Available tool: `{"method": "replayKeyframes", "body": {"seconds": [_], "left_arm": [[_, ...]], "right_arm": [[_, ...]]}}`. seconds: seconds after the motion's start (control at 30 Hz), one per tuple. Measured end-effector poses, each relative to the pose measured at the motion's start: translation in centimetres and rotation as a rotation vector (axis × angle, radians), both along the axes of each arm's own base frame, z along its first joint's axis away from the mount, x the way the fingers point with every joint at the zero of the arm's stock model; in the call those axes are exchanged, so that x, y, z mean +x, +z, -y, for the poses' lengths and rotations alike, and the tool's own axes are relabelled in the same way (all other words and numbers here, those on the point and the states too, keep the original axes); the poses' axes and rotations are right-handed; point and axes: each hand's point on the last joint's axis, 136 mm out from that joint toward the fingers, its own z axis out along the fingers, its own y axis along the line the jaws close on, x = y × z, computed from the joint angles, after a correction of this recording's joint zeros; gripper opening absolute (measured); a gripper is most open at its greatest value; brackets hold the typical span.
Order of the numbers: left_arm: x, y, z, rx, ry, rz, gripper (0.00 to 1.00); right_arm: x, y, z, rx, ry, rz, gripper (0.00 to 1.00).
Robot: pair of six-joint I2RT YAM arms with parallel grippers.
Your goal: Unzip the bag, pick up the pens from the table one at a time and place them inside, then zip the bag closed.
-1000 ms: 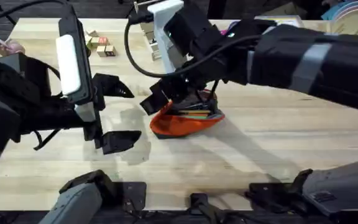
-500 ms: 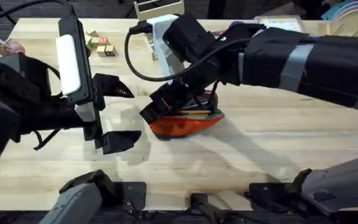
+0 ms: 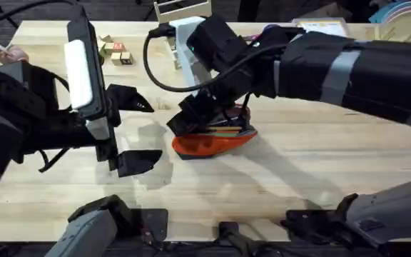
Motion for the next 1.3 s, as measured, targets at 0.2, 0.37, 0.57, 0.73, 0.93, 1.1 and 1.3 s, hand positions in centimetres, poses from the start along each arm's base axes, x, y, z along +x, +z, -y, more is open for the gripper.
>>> {"method": "replayKeyframes", "body": {"seconds": [0.2,0.37,0.57,0.73,0.93,1.1,1.3], "left_arm": [[0.0,0.0,0.0,0.000,0.000,0.000,0.993],[0.0,0.0,0.0,0.000,0.000,0.000,0.992],[0.0,0.0,0.0,0.000,0.000,0.000,0.993],[0.0,0.0,0.0,0.000,0.000,0.000,0.993],[0.0,0.0,0.0,0.000,0.000,0.000,0.993],[0.0,0.0,0.0,0.000,0.000,0.000,0.994],[0.0,0.0,0.0,0.000,0.000,0.000,0.994]], "right_arm": [[-0.1,0.0,0.0,0.003,0.002,-0.003,0.212],[-0.1,0.1,-0.1,0.009,0.004,-0.010,0.036],[0.5,0.1,0.4,0.014,-0.013,-0.014,0.030],[0.9,0.9,0.8,0.029,-0.028,-0.005,0.030],[1.0,3.7,1.2,0.074,-0.037,0.045,0.031],[1.3,4.8,1.6,0.086,-0.049,0.078,0.031],[1.4,5.0,1.7,0.087,-0.054,0.083,0.031]]}}
